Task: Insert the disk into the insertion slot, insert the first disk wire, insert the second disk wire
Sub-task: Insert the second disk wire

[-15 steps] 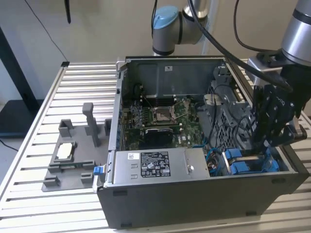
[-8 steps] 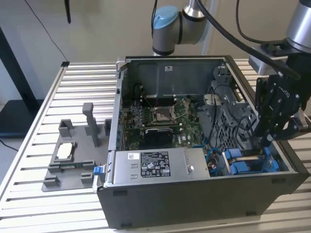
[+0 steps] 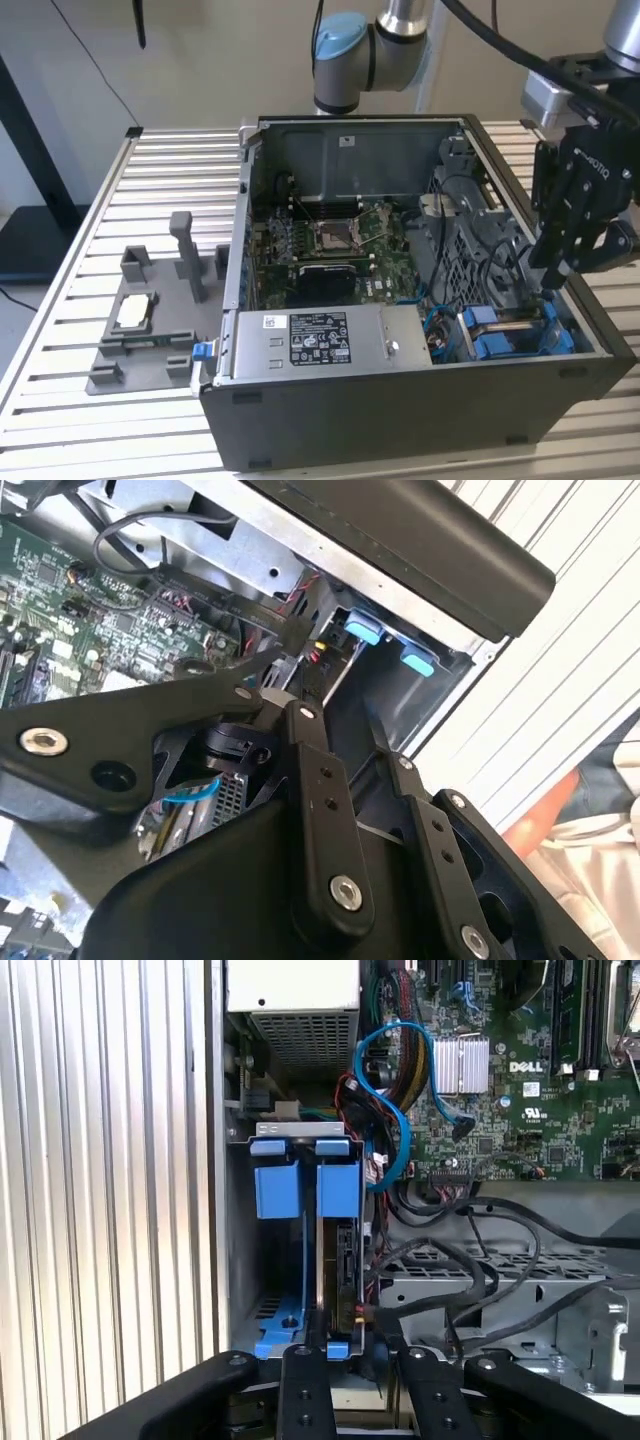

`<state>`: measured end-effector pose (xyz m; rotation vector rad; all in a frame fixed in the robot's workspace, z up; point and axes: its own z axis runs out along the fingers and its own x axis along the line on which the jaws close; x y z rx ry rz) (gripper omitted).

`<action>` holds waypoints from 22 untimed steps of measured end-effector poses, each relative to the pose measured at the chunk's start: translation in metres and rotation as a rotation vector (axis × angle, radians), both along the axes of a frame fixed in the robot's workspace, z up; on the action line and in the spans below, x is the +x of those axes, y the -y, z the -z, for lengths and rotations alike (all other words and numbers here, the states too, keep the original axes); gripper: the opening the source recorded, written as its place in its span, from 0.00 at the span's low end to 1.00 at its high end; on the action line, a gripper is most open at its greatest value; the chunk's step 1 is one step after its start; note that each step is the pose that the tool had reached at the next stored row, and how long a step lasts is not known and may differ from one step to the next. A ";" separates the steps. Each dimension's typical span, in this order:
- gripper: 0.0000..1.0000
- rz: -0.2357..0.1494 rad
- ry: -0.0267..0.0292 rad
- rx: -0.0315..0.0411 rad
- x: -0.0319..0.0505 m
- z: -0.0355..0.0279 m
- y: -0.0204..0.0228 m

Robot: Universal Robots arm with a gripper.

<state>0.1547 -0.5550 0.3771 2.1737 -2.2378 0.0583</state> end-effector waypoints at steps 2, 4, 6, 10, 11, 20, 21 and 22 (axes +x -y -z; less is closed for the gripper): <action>0.33 0.000 -0.0005 0.0000 0.0000 -0.0040 0.0000; 0.33 0.000 -0.0008 0.0000 0.0000 -0.0065 0.0000; 0.33 0.000 -0.0008 0.0003 0.0000 -0.0066 0.0000; 0.33 0.000 -0.0008 -0.0003 0.0006 -0.0069 -0.0001; 0.33 0.000 -0.0008 -0.0005 0.0016 -0.0070 0.0000; 0.33 0.000 -0.0102 0.0014 0.0181 -0.0068 -0.0009; 0.33 0.000 -0.0149 0.0021 0.0192 -0.0068 -0.0012; 0.33 0.000 -0.0205 0.0027 0.0203 -0.0069 -0.0016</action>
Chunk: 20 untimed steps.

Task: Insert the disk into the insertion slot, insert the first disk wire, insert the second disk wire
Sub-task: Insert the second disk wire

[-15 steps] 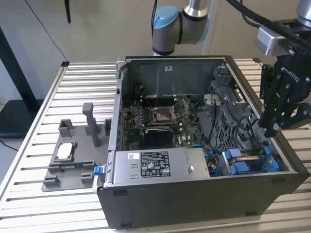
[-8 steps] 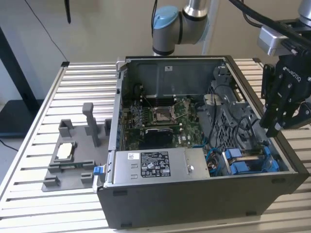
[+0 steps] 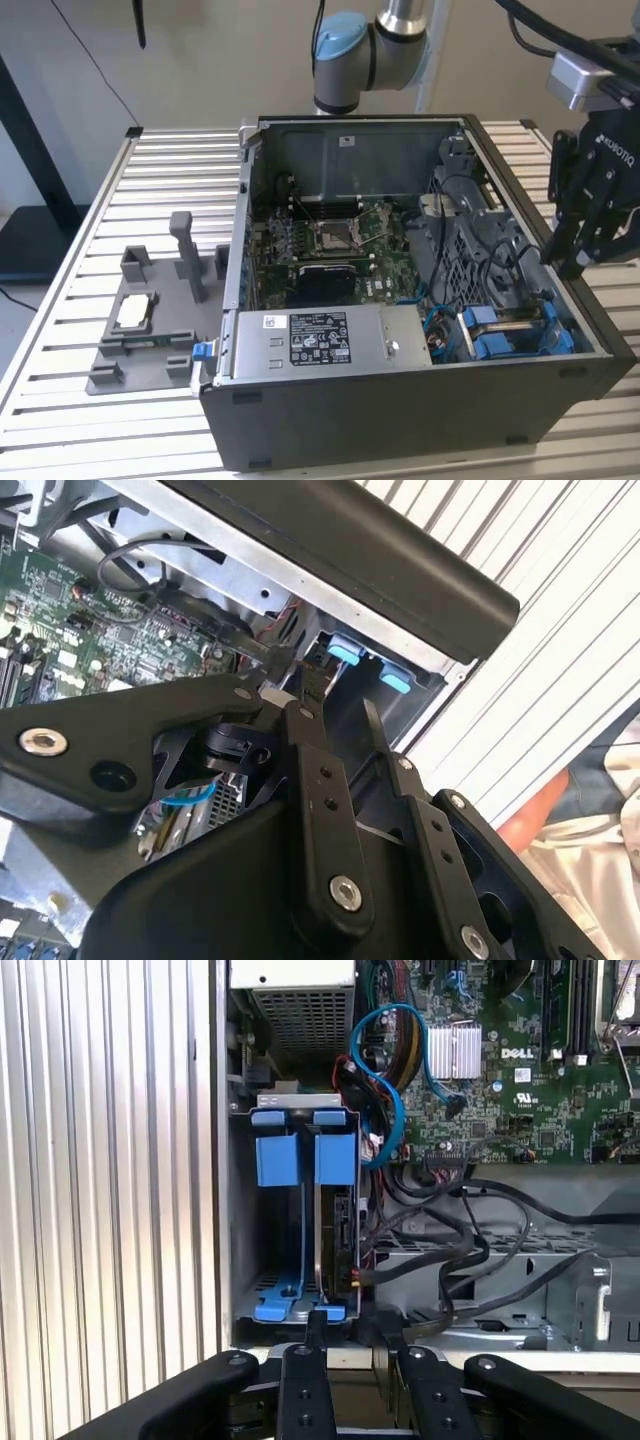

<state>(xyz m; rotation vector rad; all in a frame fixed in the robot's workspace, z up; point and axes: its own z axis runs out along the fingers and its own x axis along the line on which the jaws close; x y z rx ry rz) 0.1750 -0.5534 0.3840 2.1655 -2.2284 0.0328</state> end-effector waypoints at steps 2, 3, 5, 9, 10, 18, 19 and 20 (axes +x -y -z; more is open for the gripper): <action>0.33 0.000 -0.0132 0.0024 0.0017 0.0001 -0.0004; 0.33 0.000 -0.0196 0.0040 0.0026 0.0000 -0.0006; 0.33 0.000 -0.0245 0.0070 0.0043 -0.0001 -0.0014; 0.33 0.000 -0.0279 0.0108 0.0066 -0.0008 -0.0036; 0.33 0.000 -0.0296 0.0113 0.0073 -0.0020 -0.0038; 0.33 0.000 -0.0374 0.0157 0.0091 -0.0042 -0.0093; 0.33 0.000 -0.0374 0.0166 0.0091 -0.0033 -0.0106; 0.33 0.000 -0.0375 0.0172 0.0091 -0.0020 -0.0114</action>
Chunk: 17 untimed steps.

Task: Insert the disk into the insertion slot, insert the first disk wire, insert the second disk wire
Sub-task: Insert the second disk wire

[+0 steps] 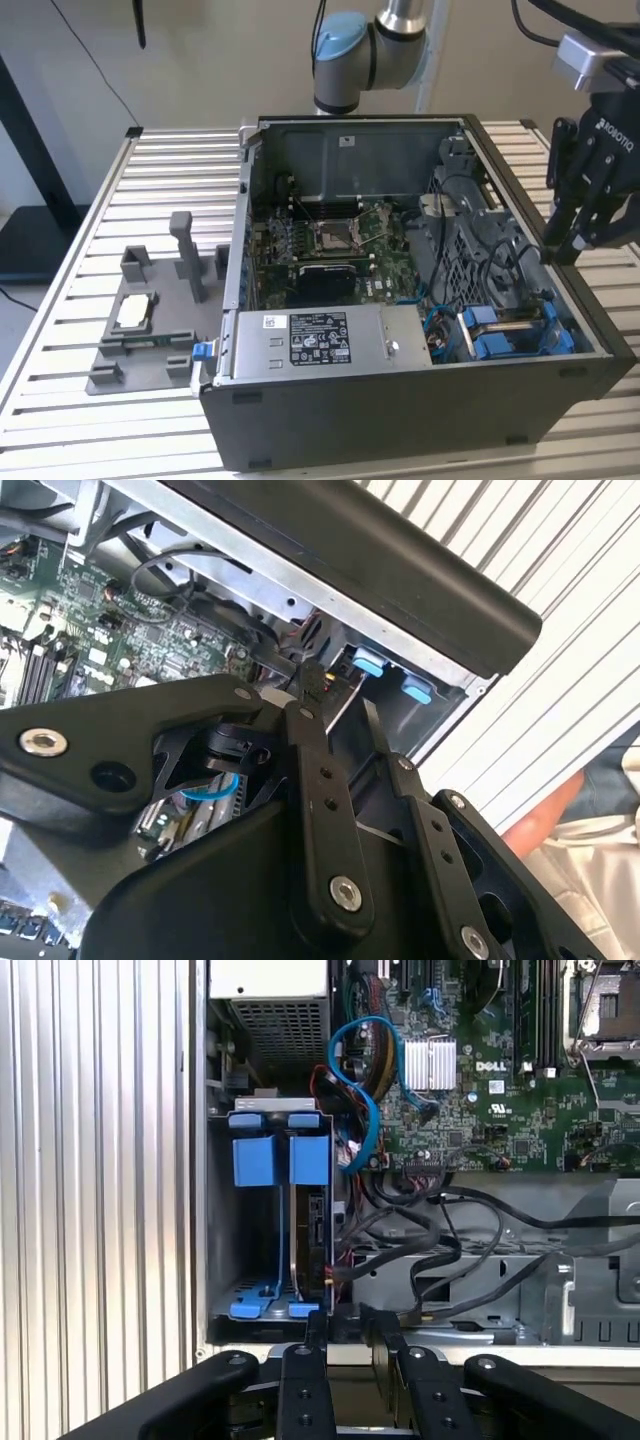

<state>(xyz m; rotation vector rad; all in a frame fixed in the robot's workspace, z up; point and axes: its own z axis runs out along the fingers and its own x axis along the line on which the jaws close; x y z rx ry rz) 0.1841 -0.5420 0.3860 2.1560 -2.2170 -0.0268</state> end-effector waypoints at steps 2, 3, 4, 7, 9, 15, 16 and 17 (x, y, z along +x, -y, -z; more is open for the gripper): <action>0.33 0.000 -0.0008 0.0005 0.0001 0.0025 -0.0011; 0.33 0.000 -0.0015 0.0005 0.0004 0.0035 -0.0014; 0.33 0.000 -0.0020 0.0004 0.0010 0.0039 -0.0015; 0.33 0.000 -0.0022 0.0000 0.0029 0.0042 -0.0015; 0.33 0.000 -0.0023 0.0004 0.0031 0.0048 -0.0016; 0.33 0.003 -0.0023 0.0002 0.0032 0.0056 -0.0073; 0.33 0.003 -0.0023 0.0004 0.0032 0.0061 -0.0084; 0.33 0.003 -0.0023 0.0003 0.0032 0.0066 -0.0097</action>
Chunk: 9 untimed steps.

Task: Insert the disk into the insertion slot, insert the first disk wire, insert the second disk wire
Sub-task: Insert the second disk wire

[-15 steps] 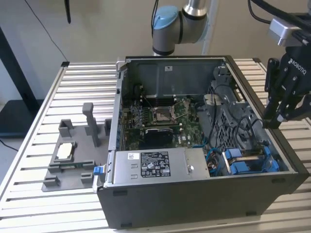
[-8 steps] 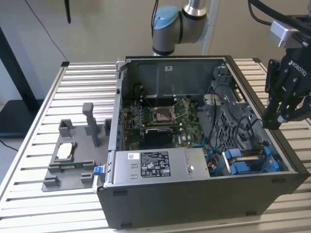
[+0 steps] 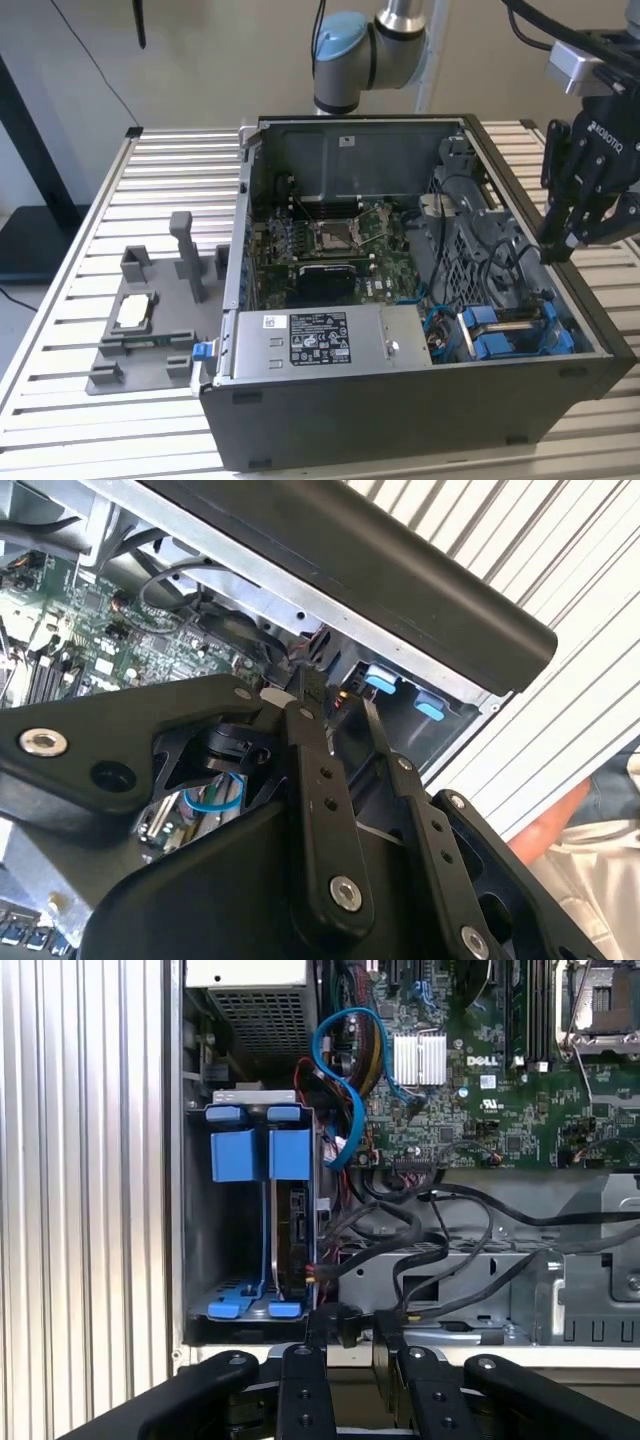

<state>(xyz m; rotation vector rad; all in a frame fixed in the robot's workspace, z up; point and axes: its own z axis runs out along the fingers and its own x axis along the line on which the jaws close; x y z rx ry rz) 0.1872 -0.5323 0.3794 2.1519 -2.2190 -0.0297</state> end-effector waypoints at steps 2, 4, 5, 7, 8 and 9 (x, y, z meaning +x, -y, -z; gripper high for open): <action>0.33 0.000 0.0000 0.0002 0.0000 0.0006 -0.0008; 0.33 0.000 0.0000 0.0001 0.0000 0.0006 -0.0007; 0.33 0.000 0.0000 0.0000 0.0000 0.0006 -0.0007; 0.33 0.000 0.0000 0.0000 0.0000 0.0006 -0.0007; 0.33 0.000 0.0000 0.0000 0.0000 0.0006 -0.0008; 0.33 0.000 0.0000 0.0000 0.0000 0.0007 -0.0008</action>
